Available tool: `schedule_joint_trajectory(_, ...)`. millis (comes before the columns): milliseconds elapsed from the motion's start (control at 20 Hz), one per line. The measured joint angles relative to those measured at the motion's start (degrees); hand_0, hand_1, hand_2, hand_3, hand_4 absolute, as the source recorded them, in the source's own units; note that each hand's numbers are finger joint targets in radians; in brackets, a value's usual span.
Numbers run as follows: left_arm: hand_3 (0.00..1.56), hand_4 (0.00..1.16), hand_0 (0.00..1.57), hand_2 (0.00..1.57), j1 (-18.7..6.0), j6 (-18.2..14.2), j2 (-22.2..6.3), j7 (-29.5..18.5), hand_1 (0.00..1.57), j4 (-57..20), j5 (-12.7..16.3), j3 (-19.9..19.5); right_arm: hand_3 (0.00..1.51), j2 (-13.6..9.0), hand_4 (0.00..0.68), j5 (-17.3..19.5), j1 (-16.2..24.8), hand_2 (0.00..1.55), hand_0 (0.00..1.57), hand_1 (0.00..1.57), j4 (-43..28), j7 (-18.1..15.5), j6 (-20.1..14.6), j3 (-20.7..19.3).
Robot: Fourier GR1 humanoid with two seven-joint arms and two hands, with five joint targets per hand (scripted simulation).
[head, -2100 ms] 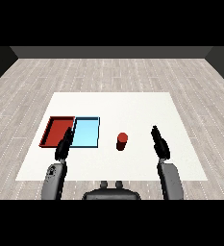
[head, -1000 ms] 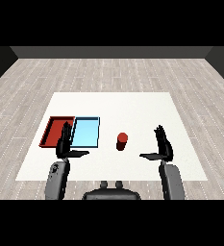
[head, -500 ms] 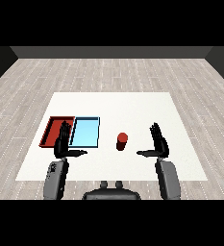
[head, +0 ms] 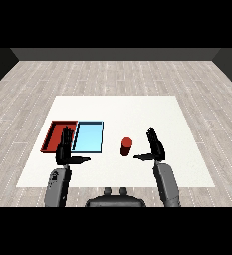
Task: Pick the red can and put it in the red box
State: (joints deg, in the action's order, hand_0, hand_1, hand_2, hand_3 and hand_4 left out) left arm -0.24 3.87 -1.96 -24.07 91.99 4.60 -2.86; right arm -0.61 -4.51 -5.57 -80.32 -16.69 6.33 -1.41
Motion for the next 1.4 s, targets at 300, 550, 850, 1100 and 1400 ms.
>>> schedule_joint_trajectory(300,0.0,0.0,0.0,0.0,0.5,-0.4,0.4,0.1,0.0,1.0,-0.3,0.6,0.0,0.5,0.0,-1.7,-2.8,0.0,0.0,0.0,5.6,-1.8,-2.3,3.0)
schedule_joint_trajectory(550,0.0,0.0,0.0,0.0,-1.3,-0.3,0.1,0.8,0.0,-0.1,0.9,-0.4,0.0,0.6,0.0,-4.1,-5.3,0.0,0.0,0.0,11.6,-4.4,-3.2,4.7)
schedule_joint_trajectory(850,0.0,0.0,0.0,0.0,-1.6,-1.1,0.4,1.4,0.0,0.1,0.5,0.1,0.0,0.6,0.0,-7.0,-6.9,0.0,0.0,0.0,16.6,-6.9,-5.8,8.7)
schedule_joint_trajectory(1100,0.0,0.0,0.0,0.0,-1.1,-0.7,0.1,0.4,0.0,-0.5,0.5,0.0,0.0,0.6,0.0,-8.1,-9.8,0.0,0.0,0.0,23.3,-10.3,-4.4,7.9)
schedule_joint_trajectory(1400,0.0,0.0,0.0,0.0,0.3,-0.7,-0.1,1.8,0.0,2.2,0.7,0.1,0.0,0.6,0.0,-10.3,-10.0,0.0,0.0,0.0,23.9,-10.1,-5.5,10.1)
